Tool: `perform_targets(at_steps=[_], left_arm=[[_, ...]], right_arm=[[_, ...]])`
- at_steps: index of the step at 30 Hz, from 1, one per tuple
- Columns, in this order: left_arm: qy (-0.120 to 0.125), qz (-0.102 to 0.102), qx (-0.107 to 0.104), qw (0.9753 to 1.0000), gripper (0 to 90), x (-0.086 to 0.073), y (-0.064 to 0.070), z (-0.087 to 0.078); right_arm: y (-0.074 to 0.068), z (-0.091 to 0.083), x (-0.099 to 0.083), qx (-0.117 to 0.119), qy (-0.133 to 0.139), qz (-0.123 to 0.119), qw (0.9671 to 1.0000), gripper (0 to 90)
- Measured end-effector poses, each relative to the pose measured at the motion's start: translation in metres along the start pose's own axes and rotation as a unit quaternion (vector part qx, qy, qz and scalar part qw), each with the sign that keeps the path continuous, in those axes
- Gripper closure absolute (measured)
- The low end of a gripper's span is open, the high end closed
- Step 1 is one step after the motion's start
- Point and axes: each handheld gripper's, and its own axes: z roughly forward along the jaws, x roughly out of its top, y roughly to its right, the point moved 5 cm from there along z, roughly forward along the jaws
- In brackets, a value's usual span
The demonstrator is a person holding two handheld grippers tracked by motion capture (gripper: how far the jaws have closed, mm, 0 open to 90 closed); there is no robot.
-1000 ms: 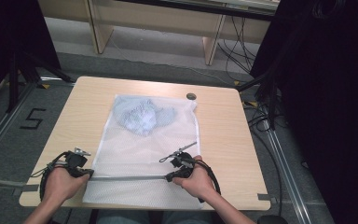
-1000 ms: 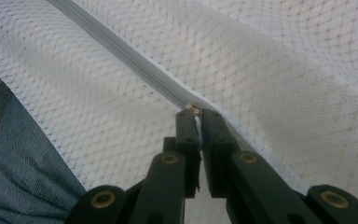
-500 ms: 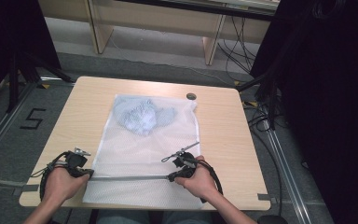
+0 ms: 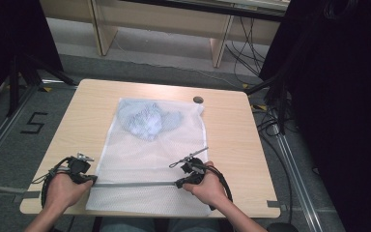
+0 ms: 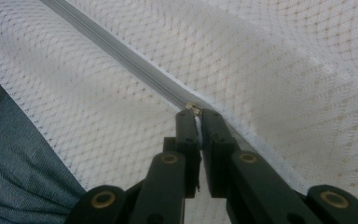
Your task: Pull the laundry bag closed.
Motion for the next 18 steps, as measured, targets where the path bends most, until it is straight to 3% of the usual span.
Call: perform_targets(at_steps=[18], left_arm=[[0.0, 0.001, -0.002, 1.0, 89.7, 0.0, 0.0003, 0.0001]], right_arm=[[0.0059, -0.0042, -0.0033, -0.003, 0.001, 0.004, 1.0, 87.0]])
